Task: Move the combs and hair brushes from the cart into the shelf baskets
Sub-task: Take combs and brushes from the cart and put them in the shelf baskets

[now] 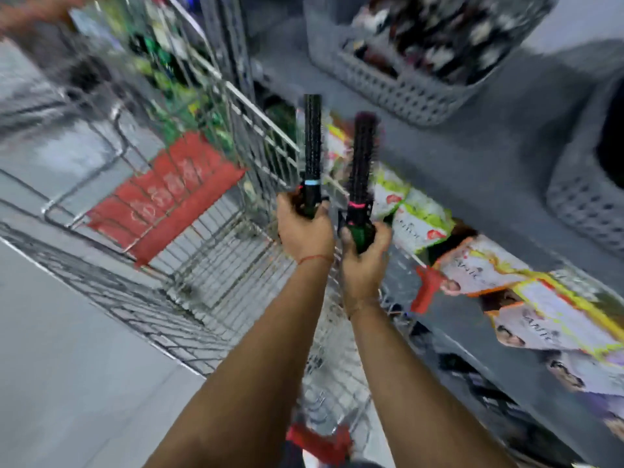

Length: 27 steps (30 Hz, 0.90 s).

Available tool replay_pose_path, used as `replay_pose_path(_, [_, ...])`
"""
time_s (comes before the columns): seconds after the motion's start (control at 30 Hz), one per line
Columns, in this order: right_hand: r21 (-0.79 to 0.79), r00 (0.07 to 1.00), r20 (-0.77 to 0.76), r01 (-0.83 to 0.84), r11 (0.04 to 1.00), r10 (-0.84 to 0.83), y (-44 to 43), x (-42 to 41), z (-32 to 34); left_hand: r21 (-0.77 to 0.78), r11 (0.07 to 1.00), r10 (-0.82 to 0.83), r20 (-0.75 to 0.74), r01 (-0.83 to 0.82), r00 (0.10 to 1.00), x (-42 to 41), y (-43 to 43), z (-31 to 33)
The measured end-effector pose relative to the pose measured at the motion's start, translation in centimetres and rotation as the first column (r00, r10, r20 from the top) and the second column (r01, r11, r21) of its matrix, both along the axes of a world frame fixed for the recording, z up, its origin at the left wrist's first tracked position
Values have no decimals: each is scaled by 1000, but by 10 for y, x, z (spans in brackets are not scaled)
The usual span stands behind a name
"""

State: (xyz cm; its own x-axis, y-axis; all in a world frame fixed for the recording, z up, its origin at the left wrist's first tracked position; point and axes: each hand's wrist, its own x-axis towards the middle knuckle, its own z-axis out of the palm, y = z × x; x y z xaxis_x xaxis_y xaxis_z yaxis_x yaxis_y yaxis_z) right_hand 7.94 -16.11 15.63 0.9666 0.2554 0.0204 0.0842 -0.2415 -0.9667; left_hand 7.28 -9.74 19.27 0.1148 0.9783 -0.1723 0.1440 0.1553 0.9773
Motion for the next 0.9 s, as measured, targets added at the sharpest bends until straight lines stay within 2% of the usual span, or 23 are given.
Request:
replay_pose_path(0.1, [254,959,209,135,958,-191,-28,35,82,211,974,-122,162,86,979,37,-40,68])
replay_pose_path(0.17, [392,914,261,194,899,-312,-56,60,129,304,941,-221,232,145,947,61,-71,109])
replay_pose_path(0.23, [484,848,274,285,827,-453,-98,92,163,319,903,-366,223,287,903,90,-104,143])
replay_pose_path(0.3, [498,797,234,393,773,-556,-144,124,188,283,831,-533,154,479,832,124,-135,165])
replay_pose_path(0.37, [419,772,144,519,745,-619,-187,159,205,253,733,-664,63,632,745,155,-163,180])
replay_pose_path(0.43, [289,774,79,586,757,-629,-217,190,210,198,644,-753,-3,739,658,178,-183,187])
replay_pose_path(0.53, [120,858,-33,512,851,-512,-244,218,200,74,548,-823,-135,833,552,204,-204,181])
replay_pose_path(0.6, [-54,885,-97,452,890,-455,-252,222,182,35,529,-821,-232,848,522,217,-207,162])
replay_pose_path(0.67, [-131,884,-162,421,897,-438,-255,221,168,19,534,-788,-351,846,505,223,-206,141])
replay_pose_path(0.77, [-230,879,-154,413,882,-451,-257,224,159,47,564,-730,-437,824,525,226,-202,122])
replay_pose_path(0.9, [-309,883,-71,423,852,-464,-258,221,159,59,520,-722,-504,852,475,228,-200,117])
